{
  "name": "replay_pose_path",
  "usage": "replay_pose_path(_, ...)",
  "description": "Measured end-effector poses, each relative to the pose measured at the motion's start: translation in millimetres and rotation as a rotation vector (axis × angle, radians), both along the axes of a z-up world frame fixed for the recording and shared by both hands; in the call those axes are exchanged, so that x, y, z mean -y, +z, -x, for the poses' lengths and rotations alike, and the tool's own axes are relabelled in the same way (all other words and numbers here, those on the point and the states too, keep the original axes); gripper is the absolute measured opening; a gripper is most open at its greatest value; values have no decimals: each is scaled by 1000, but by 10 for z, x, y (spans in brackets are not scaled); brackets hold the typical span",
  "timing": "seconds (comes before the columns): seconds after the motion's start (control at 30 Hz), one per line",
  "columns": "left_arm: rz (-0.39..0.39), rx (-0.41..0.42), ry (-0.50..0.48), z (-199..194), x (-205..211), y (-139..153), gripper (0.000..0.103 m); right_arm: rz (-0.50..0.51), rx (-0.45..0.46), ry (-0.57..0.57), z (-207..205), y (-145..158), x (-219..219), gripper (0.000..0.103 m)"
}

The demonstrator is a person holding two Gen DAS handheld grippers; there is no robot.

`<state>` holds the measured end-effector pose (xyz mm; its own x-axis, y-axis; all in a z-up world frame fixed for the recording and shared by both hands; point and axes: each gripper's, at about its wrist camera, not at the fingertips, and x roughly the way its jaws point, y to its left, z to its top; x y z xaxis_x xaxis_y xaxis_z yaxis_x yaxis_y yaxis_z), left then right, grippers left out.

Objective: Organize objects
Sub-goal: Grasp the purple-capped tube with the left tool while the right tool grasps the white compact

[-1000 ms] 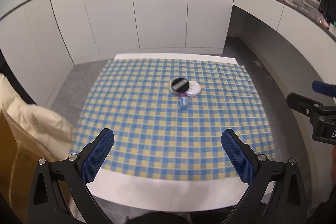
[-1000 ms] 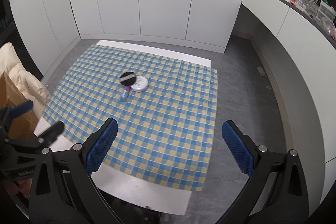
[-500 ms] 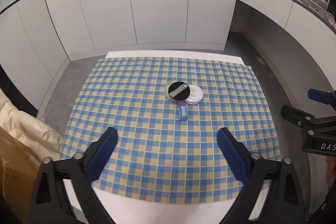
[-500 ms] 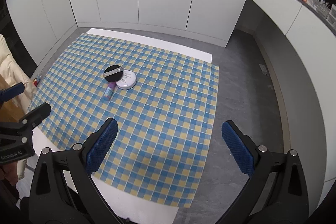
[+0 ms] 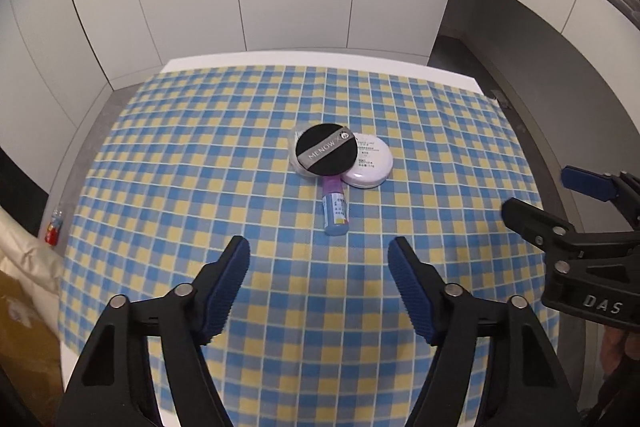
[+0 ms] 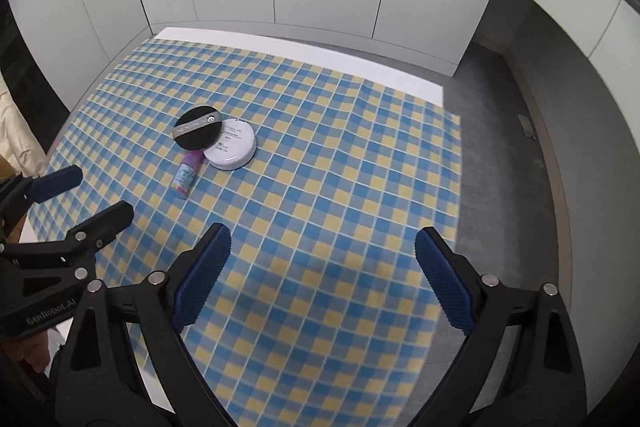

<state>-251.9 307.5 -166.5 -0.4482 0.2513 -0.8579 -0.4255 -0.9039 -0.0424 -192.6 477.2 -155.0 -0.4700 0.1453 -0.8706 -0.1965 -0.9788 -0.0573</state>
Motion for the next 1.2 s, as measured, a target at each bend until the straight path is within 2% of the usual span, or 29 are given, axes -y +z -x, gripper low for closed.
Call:
replay_pose_path(0.17, 12, 2, -17, 112, -111, -226, 56, 1, 1, 6, 175, -228, 1, 88)
replay_pose_path(0.33, 9, 7, -19, 231, -199, -396, 54, -1, 5, 10, 281, -392, -18, 87)
replay_pose_path(0.47, 6, 17, -29, 314, -282, -526, 48, 1, 16, 9, 359, -512, -46, 87)
replay_pose_path(0.6, -5, 27, -24, 381, -314, -631, 33, 3, 26, 11, 428, -586, -20, 87)
replay_pose_path(0.67, -11, 20, -19, 403, -320, -638, 29, 9, 30, 18, 458, -617, 6, 87)
replay_pose_path(0.73, -25, 33, -24, 446, -323, -638, 19, 6, 33, 31, 496, -639, 40, 87)
replay_pose_path(0.83, -44, 59, -21, 500, -270, -631, 18, 10, 34, 52, 579, -673, 114, 87)
replay_pose_path(1.2, 8, 63, 23, 536, 151, -603, 18, 46, 14, 116, 1030, -847, 492, 87)
